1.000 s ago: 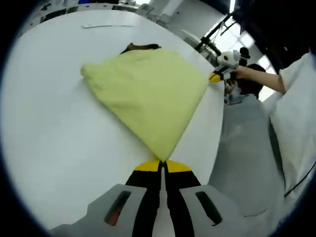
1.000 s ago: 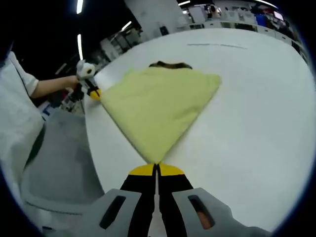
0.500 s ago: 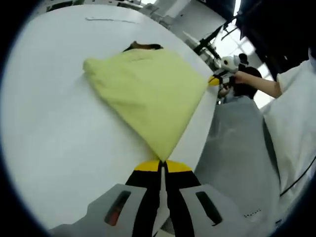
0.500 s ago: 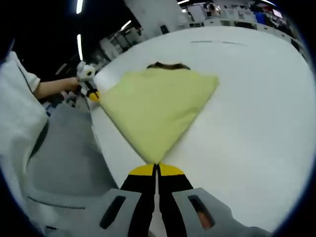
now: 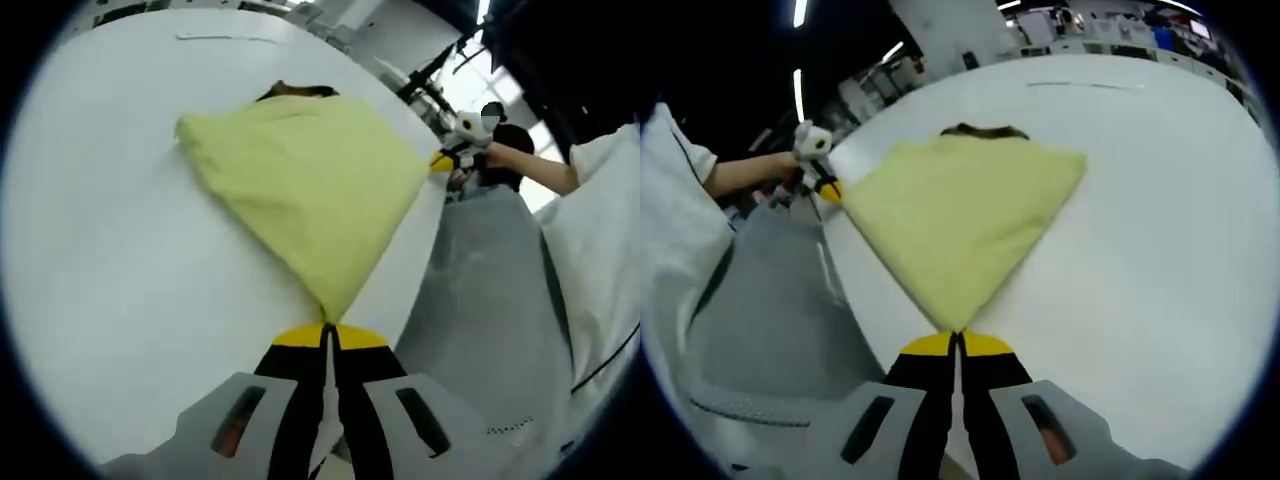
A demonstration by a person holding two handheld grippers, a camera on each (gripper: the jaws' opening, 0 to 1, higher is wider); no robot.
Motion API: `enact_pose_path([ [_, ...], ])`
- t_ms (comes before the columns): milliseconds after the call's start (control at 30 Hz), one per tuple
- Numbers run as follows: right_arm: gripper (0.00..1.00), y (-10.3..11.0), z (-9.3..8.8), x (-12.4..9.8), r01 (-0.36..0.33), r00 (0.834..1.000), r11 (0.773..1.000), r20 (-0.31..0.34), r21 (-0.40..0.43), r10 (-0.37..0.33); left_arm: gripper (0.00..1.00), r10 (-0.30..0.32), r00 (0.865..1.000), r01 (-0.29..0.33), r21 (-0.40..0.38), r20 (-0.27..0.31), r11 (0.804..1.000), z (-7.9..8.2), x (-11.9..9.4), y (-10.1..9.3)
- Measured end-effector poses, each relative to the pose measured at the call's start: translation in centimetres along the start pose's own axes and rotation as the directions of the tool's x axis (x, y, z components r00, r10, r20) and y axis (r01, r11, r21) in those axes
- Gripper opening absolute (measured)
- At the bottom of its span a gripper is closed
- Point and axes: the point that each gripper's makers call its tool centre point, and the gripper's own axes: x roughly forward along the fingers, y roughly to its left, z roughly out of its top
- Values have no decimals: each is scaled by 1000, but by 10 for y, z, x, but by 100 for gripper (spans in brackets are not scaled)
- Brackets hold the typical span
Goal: Fold the garment on the visible template until the final outline fits inside the template.
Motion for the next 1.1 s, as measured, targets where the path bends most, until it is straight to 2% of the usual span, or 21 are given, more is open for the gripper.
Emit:
enact_pose_path([
  [100, 3, 1, 3, -3, 1, 1000, 1000, 14, 26, -2, 0, 5, 1000, -5, -8, 1, 1000, -4, -4, 0],
  [233, 2, 3, -2, -8, 17, 1000, 1000, -4, 17, -17, 0, 6, 997, -3, -40, 72, 999, 4, -11, -4],
  [400, 3, 3, -5, -16, 41, 999, 999, 5, 27, -42, 0, 29, 995, -25, -44, 95, 999, 5, -15, -8],
  [567, 7, 10, -5, -22, 63, 998, 997, 17, 35, -63, 4, 39, 984, -27, -72, 171, 997, 15, -21, -16],
  [733, 13, 15, -2, -29, 91, 995, 994, 33, 57, -93, 9, 74, 976, -57, -88, 203, 994, 16, -29, -20],
  [967, 16, 28, 11, -43, 125, 989, 991, 78, 47, -128, 18, 138, 958, -115, -104, 252, 988, 19, -50, -27],
  [1100, 25, 31, 19, -52, 161, 980, 984, 110, 73, -168, 25, 181, 948, -148, -140, 261, 979, 17, -61, -29],
])
